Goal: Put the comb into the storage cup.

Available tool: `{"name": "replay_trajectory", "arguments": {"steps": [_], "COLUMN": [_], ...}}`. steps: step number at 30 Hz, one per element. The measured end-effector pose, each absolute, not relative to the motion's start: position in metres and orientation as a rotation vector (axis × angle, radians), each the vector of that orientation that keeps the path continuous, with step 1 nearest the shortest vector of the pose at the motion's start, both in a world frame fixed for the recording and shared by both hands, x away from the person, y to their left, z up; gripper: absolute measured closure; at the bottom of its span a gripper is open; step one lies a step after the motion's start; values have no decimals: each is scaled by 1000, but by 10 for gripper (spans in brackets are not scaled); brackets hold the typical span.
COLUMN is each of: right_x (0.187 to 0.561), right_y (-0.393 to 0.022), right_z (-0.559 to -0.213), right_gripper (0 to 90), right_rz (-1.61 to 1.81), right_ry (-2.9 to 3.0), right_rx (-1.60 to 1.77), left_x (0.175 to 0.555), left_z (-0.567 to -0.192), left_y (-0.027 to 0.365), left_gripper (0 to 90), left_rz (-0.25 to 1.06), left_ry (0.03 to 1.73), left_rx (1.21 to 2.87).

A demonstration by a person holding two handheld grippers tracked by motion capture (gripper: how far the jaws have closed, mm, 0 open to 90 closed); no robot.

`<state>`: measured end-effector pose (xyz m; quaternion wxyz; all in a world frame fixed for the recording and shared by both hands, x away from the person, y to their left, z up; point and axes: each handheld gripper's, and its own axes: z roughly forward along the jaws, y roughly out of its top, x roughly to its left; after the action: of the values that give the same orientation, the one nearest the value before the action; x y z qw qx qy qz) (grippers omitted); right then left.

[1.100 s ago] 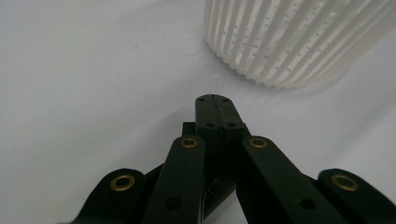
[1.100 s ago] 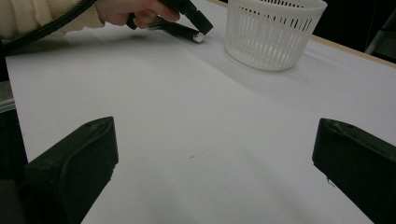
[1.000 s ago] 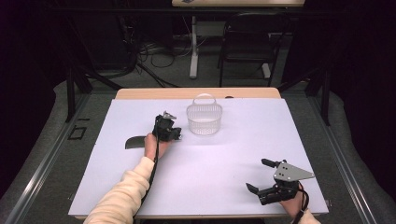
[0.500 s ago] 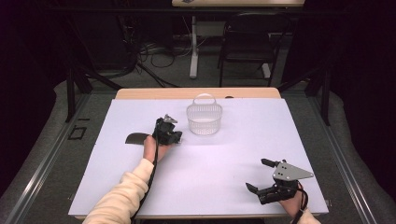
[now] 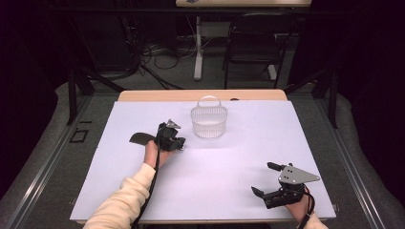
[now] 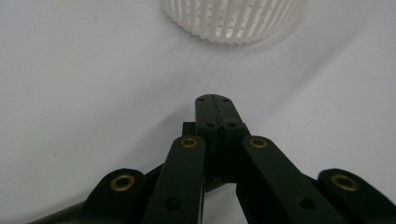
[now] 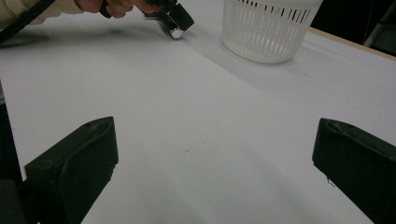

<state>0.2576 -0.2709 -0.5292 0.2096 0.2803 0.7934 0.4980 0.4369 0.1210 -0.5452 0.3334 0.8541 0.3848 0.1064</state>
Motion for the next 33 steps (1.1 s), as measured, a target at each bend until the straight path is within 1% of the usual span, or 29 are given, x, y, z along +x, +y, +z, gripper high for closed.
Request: {"name": "replay_trajectory", "arguments": {"steps": [5, 12, 18, 33], "right_x": [257, 258, 258, 257], "right_y": [-271, -271, -271, -271], "right_z": [-529, -530, -529, -529], "right_gripper": [0, 0, 0, 0], "right_rz": [1387, 1387, 1388, 1397], "right_ry": [2204, 2213, 2207, 2198], "right_rx": [781, 790, 785, 784], "left_x": [432, 424, 414, 395], "left_z": [-546, -543, -544, -544], "left_y": [120, 122, 124, 141], "left_gripper": [900, 900, 900, 900], "left_rz": [261, 259, 265, 264], "left_ry": [985, 975, 966, 1009], "left_rx": [2258, 2267, 2308, 2300]}}
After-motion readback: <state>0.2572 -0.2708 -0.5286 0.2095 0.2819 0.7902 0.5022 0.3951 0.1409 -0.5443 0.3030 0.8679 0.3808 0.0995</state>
